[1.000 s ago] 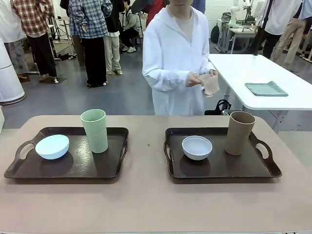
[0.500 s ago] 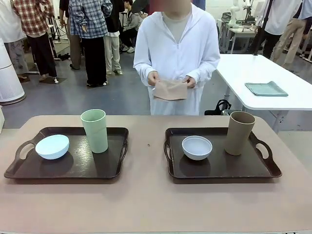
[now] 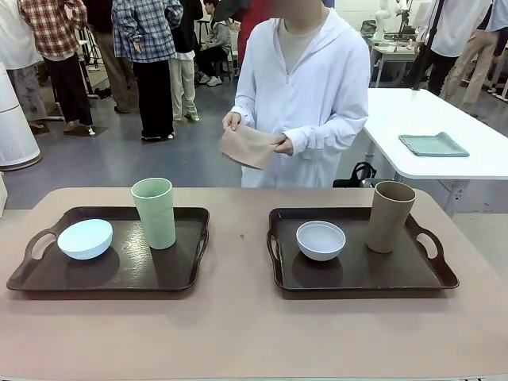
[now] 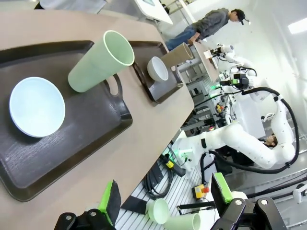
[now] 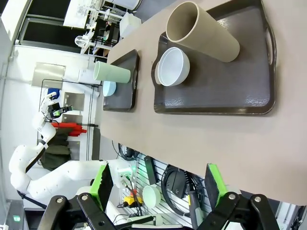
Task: Set up a tray with a mat and arrange the tableware.
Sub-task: Pick up the Picnic Bowl and Reusable plastic cup from the Handle tray in front of the human's position and hold them in the air.
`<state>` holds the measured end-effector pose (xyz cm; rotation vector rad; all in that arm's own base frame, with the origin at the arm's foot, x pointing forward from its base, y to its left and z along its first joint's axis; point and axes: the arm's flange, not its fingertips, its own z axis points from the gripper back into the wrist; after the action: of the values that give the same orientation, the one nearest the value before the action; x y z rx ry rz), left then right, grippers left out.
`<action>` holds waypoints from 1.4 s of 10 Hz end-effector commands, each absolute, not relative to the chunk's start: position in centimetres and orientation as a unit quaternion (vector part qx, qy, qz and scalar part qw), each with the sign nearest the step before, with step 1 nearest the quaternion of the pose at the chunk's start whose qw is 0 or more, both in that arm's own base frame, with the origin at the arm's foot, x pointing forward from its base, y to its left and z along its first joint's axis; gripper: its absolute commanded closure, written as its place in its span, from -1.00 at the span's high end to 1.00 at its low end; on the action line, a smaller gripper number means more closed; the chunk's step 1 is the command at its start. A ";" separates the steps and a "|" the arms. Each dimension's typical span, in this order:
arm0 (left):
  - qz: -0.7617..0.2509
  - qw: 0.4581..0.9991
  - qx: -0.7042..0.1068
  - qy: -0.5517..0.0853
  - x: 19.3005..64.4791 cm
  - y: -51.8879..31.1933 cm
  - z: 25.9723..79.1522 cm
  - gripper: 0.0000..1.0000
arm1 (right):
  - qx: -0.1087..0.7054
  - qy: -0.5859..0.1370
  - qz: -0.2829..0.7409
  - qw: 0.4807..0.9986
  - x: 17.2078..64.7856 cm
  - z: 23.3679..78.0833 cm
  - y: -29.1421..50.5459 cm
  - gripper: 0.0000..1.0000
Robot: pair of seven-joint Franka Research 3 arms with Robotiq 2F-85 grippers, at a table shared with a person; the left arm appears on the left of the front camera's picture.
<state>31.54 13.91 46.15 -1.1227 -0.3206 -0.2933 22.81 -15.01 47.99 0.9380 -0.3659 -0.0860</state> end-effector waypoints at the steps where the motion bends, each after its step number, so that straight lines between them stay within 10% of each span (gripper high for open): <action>1: -0.140 0.821 -0.533 -0.154 31.5 14.0 46.2 1.00 | 0.460 -0.183 -0.034 0.868 23.0 48.2 -15.0 1.00; 14: -0.140 0.821 -0.533 -0.154 31.5 14.0 46.2 1.00 | 0.460 -0.183 -0.034 0.868 23.0 48.2 -15.0 1.00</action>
<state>31.54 13.90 46.15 -1.1223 -0.3201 -0.2934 22.78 -15.00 48.00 0.9371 -0.3658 -0.0850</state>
